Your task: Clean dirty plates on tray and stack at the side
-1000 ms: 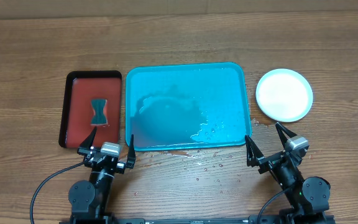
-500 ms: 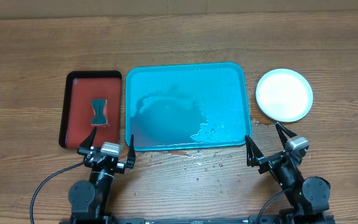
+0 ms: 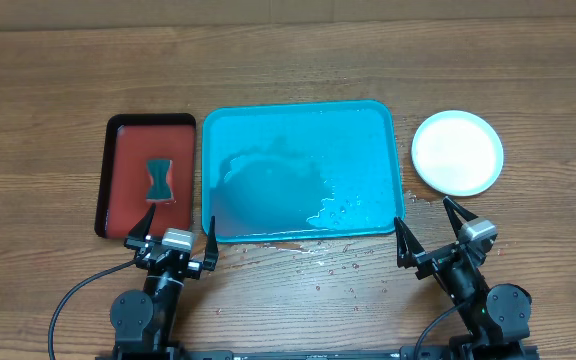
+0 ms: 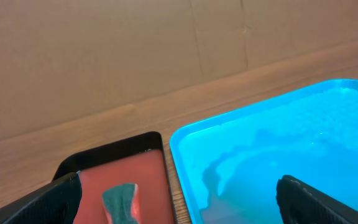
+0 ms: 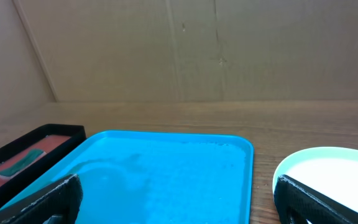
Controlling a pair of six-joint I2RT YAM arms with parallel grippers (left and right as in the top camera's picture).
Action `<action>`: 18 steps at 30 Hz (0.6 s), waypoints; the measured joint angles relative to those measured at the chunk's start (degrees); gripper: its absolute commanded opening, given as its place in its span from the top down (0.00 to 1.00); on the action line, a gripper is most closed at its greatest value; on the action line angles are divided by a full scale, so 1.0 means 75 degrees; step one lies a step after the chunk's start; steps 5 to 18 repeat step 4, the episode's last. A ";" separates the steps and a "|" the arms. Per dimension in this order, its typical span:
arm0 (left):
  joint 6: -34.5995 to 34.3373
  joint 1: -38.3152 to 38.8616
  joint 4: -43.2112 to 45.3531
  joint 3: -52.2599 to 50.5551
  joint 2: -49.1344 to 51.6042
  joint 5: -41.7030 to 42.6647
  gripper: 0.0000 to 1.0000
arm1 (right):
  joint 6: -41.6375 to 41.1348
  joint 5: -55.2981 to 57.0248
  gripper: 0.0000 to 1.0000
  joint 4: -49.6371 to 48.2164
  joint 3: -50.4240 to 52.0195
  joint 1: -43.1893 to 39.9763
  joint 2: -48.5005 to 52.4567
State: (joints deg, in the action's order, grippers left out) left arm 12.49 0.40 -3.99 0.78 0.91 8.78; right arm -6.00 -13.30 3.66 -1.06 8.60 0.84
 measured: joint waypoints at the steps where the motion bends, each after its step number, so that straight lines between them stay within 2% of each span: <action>1: 0.0000 0.0000 0.0000 0.0000 0.0000 0.0000 0.00 | 0.0006 -0.0003 0.00 0.0003 0.0000 0.0000 0.0000; 18: 0.0000 0.0000 0.0000 0.0000 0.0000 0.0000 0.00 | 0.0003 0.0000 0.00 0.0000 0.0000 0.0000 0.0000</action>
